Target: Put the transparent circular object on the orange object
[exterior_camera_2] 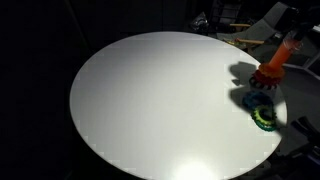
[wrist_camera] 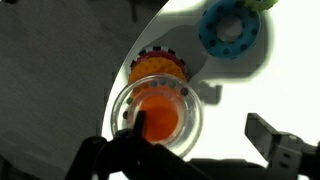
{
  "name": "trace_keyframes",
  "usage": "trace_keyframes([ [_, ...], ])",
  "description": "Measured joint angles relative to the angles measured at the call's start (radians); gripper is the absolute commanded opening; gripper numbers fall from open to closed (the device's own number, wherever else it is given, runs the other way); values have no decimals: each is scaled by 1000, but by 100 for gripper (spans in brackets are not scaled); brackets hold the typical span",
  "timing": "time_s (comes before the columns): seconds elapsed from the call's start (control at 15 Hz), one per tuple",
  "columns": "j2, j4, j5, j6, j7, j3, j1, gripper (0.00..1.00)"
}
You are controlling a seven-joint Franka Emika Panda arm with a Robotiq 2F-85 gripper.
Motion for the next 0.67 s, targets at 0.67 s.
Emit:
trace_keyframes([
  [0.67, 20, 34, -6, -1, 1, -8, -8, 100],
])
